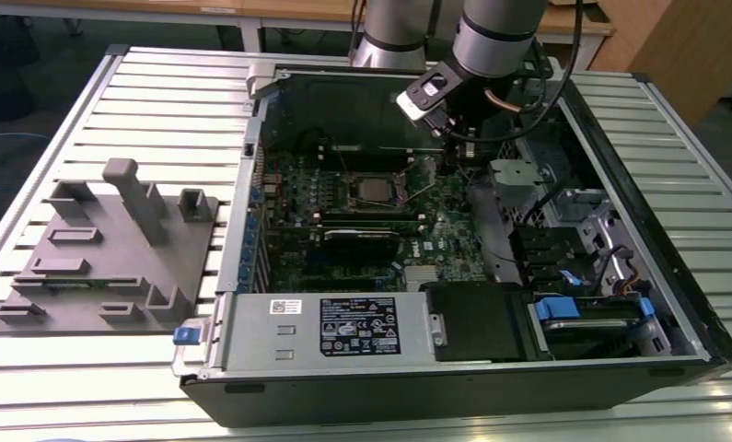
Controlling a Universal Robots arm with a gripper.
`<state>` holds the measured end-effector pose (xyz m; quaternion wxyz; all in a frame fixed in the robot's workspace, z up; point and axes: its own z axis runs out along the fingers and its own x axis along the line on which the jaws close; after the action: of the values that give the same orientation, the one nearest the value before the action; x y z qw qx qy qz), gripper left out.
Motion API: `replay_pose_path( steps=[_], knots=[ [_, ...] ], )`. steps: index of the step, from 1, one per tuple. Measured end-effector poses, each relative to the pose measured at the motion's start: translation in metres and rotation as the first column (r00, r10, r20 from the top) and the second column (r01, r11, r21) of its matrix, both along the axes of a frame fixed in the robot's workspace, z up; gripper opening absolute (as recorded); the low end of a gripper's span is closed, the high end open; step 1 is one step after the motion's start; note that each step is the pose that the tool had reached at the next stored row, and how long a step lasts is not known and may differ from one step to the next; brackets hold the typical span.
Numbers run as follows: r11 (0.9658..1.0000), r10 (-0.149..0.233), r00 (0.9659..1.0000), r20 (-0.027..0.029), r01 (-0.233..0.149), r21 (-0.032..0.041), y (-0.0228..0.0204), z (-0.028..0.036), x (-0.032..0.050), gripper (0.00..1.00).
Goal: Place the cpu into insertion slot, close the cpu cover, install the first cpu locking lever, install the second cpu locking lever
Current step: 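Close the cpu cover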
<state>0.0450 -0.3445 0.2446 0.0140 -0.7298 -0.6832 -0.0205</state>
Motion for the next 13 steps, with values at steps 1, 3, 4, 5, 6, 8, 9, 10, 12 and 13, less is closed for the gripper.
replay_pose_path(
  steps=[1, 3, 4, 5, 6, 8, 9, 10, 12, 13],
  knots=[
    [1.0, 0.0, 1.0, 0.0, 0.0, 0.0001, 0.0, 0.0, -0.0001, 0.11],
    [1.0, 0.0, 1.0, 0.0001, 0.0, 0.0003, 0.0, -0.0002, -0.0015, 0.11],
    [1.0, 0.0, 1.0, 0.0002, 0.0, 0.0002, 0.0, -0.0002, -0.0026, 0.11],
    [1.0, 0.0, 1.0, 0.0003, 0.0, -0.0001, 0.0, -0.0001, -0.0041, 0.11],
    [1.0, 0.0, 1.0, 0.001, 0.0, 0.0, 0.0, -0.0001, -0.0057, 0.11],
    [1.0, 0.0, 1.0, 0.004, 0.0, 0.0, 0.0, -0.0001, -0.0098, 0.11],
    [1.0, 0.0, 1.0, 0.0063, 0.0, 0.0001, 0.0, -0.0001, -0.0125, 0.11],
    [1.0, 0.0, 1.0, 0.0088, 0.0, 0.0001, 0.0, -0.0001, -0.0154, 0.11],
    [1.0, 0.0, 0.9999, 0.013, 0.0, 0.0001, 0.0, -0.0001, -0.0207, 0.11],
    [1.0, 0.0, 0.9999, 0.0157, 0.0, 0.0, 0.0, -0.0001, -0.0238, 0.11]
  ],
)
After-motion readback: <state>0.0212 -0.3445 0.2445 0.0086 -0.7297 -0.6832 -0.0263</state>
